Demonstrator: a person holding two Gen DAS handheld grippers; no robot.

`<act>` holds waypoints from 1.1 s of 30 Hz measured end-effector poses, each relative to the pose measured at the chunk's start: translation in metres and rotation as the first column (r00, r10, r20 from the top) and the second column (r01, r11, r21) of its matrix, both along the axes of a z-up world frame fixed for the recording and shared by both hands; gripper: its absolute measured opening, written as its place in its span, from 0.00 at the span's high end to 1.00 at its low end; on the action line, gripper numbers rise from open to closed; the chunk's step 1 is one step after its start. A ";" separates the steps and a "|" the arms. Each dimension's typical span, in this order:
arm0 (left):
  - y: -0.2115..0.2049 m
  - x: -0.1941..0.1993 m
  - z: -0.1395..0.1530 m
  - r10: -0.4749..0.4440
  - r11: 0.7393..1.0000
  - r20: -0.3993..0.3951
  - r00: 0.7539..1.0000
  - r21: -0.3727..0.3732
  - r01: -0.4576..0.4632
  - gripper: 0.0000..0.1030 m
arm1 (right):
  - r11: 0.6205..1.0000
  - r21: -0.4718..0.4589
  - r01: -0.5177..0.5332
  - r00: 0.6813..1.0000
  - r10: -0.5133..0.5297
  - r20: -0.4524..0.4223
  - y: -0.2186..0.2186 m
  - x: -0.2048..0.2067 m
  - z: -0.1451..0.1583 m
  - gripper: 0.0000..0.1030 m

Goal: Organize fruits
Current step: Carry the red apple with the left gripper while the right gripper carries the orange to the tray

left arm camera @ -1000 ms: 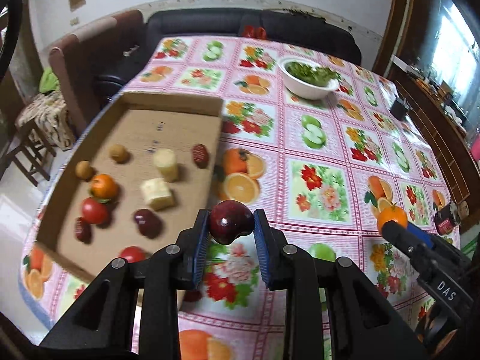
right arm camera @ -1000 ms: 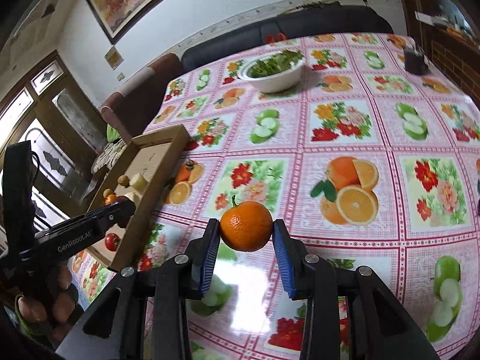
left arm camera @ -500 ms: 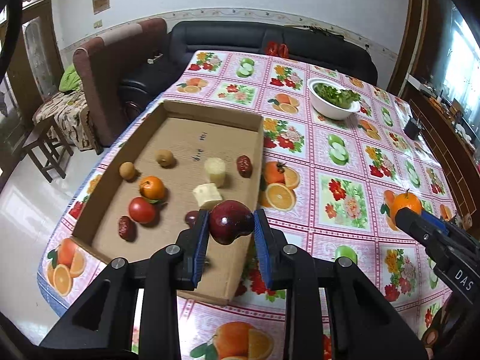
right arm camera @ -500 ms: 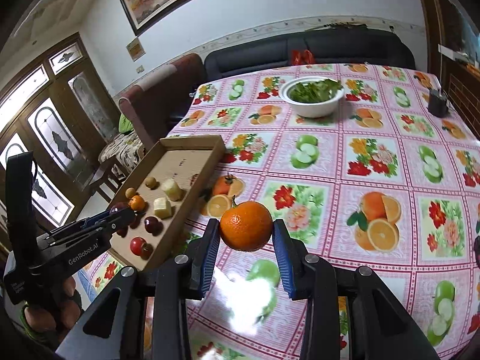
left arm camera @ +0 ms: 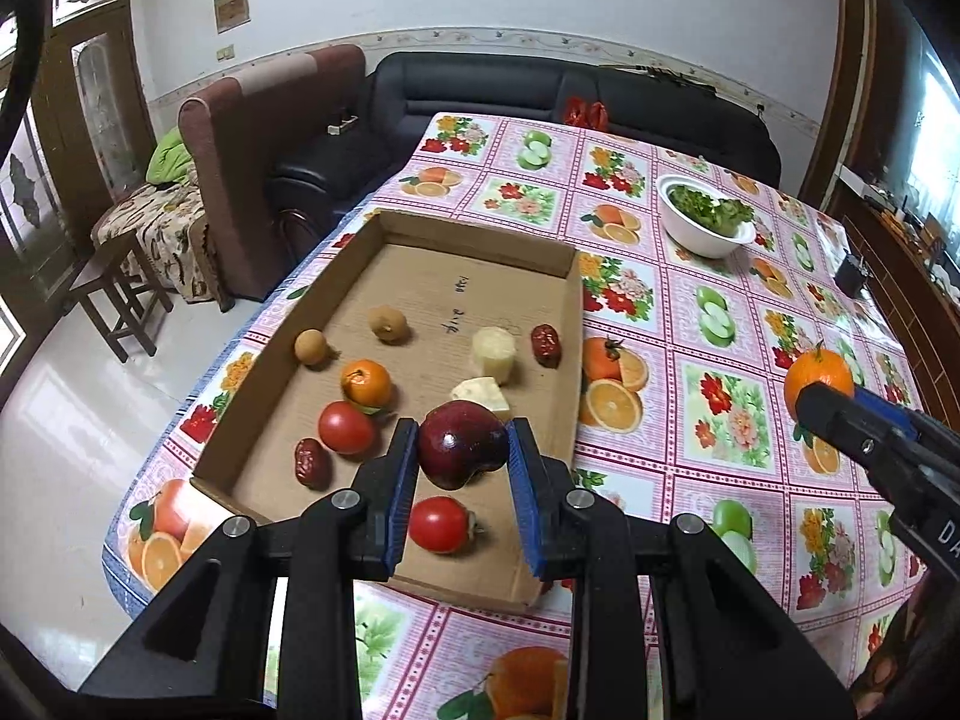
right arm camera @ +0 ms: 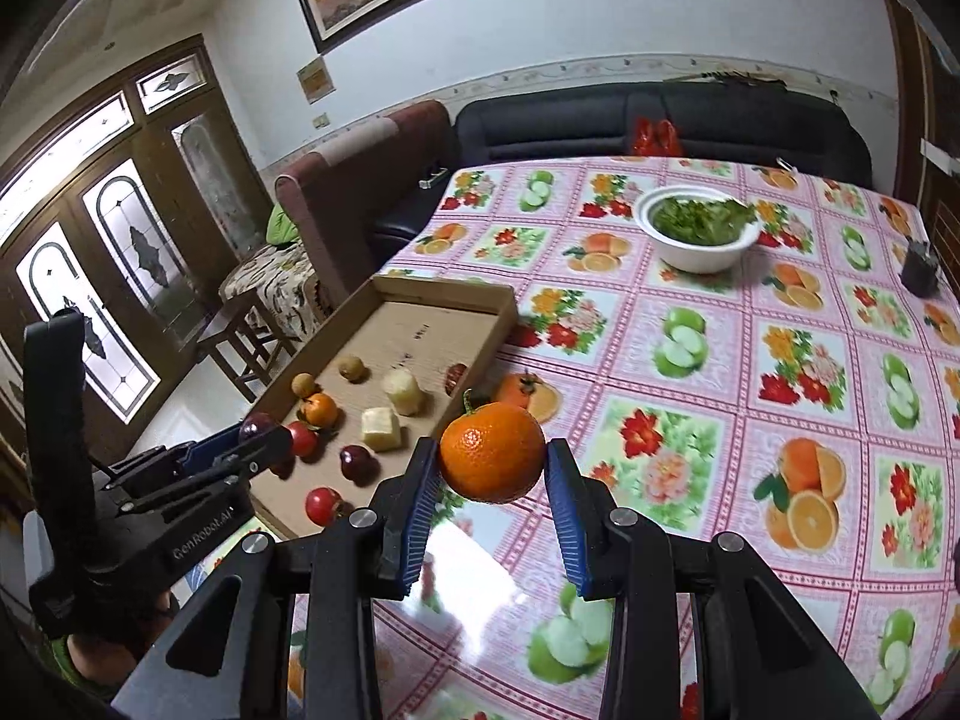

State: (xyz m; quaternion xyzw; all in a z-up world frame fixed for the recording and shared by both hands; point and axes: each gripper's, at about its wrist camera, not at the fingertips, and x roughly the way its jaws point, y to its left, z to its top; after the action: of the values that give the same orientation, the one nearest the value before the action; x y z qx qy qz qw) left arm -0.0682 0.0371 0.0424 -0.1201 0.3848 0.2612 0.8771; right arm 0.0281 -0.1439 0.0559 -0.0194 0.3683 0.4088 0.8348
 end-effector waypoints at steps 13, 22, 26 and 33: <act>0.021 -0.004 -0.001 0.046 0.999 -0.007 0.999 0.019 -0.046 0.74 | 0.999 0.001 -0.044 0.999 0.044 0.028 0.027 0.002 0.010 0.65; 0.035 -0.005 -0.003 0.074 0.997 -0.016 0.997 0.028 -0.073 0.74 | 0.997 0.003 -0.071 0.997 0.070 0.043 0.043 0.006 0.016 0.65; 0.043 -0.004 -0.005 0.082 0.996 -0.020 0.996 0.019 -0.081 0.74 | 0.997 0.002 -0.079 0.996 0.079 0.043 0.050 0.012 0.016 0.65; 0.062 -0.001 -0.008 0.097 0.995 -0.030 0.995 0.001 -0.097 0.74 | 0.996 -0.007 -0.087 0.996 0.087 0.027 0.062 0.026 0.009 0.65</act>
State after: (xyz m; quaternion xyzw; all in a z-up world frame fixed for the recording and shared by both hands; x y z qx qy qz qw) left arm -0.0691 0.0988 0.0341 -0.1347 0.3915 0.3051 0.8576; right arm 0.0536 -0.0816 0.0651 -0.0435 0.3568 0.4434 0.8211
